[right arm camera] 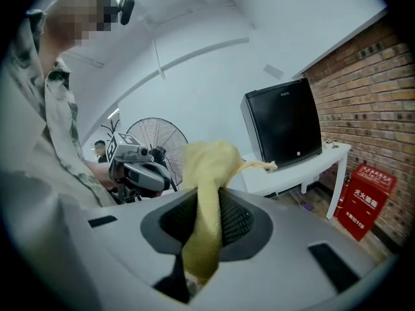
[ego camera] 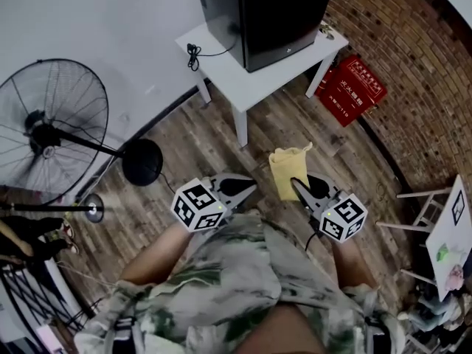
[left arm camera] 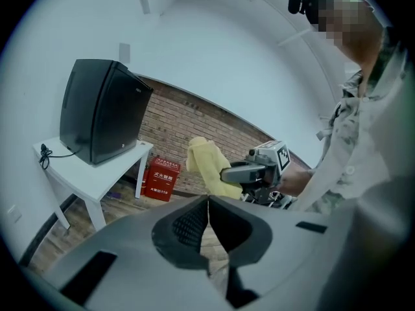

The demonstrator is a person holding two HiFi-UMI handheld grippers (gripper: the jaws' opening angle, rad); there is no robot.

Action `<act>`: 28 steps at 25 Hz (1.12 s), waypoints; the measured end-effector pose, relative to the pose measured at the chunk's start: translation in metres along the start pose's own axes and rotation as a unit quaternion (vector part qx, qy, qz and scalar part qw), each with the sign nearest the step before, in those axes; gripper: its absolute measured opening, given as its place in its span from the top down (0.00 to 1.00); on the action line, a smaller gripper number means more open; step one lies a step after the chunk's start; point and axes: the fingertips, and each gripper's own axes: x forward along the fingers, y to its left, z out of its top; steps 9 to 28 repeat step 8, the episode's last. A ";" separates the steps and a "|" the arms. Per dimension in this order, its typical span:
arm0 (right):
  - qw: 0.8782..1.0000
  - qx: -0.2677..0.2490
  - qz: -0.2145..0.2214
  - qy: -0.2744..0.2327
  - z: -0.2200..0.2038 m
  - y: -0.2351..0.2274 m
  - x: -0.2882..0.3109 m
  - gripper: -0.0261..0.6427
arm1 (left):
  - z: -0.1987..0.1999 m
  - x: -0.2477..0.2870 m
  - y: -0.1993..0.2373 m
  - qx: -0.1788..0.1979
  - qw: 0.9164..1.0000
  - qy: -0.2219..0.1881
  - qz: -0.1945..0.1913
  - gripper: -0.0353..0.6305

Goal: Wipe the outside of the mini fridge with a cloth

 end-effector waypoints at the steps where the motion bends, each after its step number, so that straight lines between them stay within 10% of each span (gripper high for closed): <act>1: 1.000 -0.002 -0.004 0.001 -0.004 -0.003 -0.003 0.82 | -0.004 0.005 0.001 0.002 1.000 -0.001 -0.002 0.90; 28: 0.999 -0.013 -0.028 0.010 -0.053 -0.058 0.020 0.82 | -0.039 0.061 0.053 -0.005 1.000 -0.022 -0.016 0.90</act>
